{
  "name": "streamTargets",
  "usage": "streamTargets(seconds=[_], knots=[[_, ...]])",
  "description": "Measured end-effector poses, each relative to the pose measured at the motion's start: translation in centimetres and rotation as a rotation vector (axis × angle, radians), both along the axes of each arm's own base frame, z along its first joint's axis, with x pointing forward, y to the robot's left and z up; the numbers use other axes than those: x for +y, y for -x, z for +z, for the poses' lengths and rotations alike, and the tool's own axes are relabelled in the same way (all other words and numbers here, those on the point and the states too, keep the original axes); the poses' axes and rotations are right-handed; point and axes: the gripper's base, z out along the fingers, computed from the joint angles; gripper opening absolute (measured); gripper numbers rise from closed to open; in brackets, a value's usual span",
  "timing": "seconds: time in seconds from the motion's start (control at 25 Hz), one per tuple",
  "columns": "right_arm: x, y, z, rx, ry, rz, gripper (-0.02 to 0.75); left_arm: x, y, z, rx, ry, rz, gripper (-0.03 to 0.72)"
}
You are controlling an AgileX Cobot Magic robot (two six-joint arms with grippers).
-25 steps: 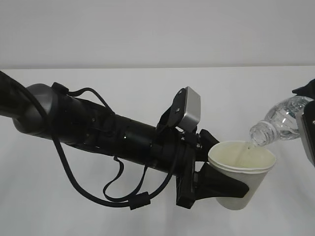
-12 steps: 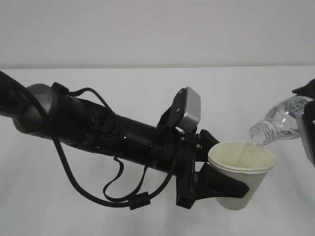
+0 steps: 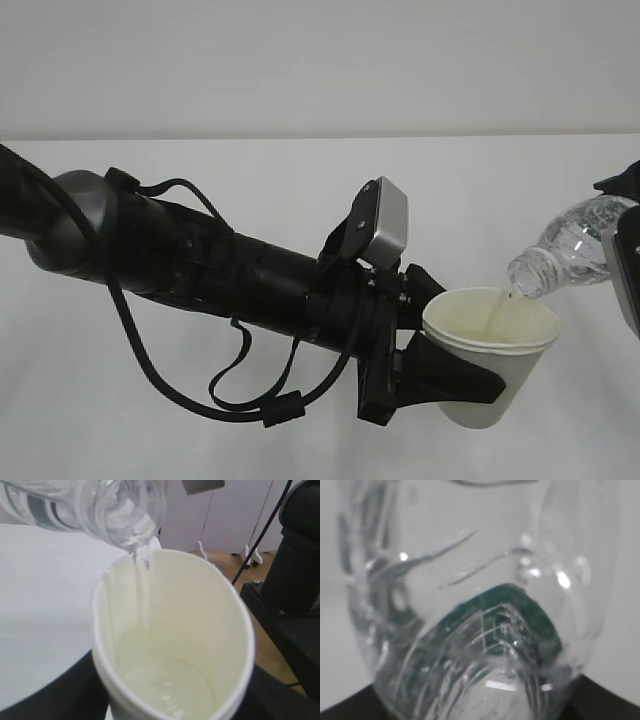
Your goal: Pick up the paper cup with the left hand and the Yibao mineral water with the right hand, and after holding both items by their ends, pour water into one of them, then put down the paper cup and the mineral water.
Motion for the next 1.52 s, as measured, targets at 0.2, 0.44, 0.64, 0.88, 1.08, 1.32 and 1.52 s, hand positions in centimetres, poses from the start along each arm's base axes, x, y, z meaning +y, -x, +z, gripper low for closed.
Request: streamTargets(seconds=[0.2,0.44,0.64,0.88,1.08,1.32,1.52], knots=[[0.0,0.0,0.0,0.0,0.0,0.0,0.407,0.01,0.01,-0.01,0.0,-0.001,-0.002,0.439],[0.0,0.0,0.0,0.0,0.002,0.001,0.407,0.01,0.02,-0.02,0.001,-0.002,-0.003,0.435],[-0.01,-0.01,0.01,-0.002,0.011,0.006,0.407,0.01,0.02,-0.02,0.001,-0.003,-0.003,0.435],[-0.02,-0.01,0.01,-0.004,0.02,0.011,0.407,0.02,0.05,-0.04,0.0,-0.004,-0.006,0.435],[-0.03,-0.01,0.01,-0.004,0.021,0.011,0.407,0.02,0.05,-0.04,0.0,-0.004,-0.005,0.435],[-0.03,-0.02,0.02,-0.005,0.027,0.015,0.407,0.02,0.05,-0.04,0.0,-0.004,-0.005,0.435],[-0.04,-0.02,0.02,-0.005,0.03,0.016,0.407,0.02,0.06,-0.05,-0.001,-0.005,-0.007,0.435]])
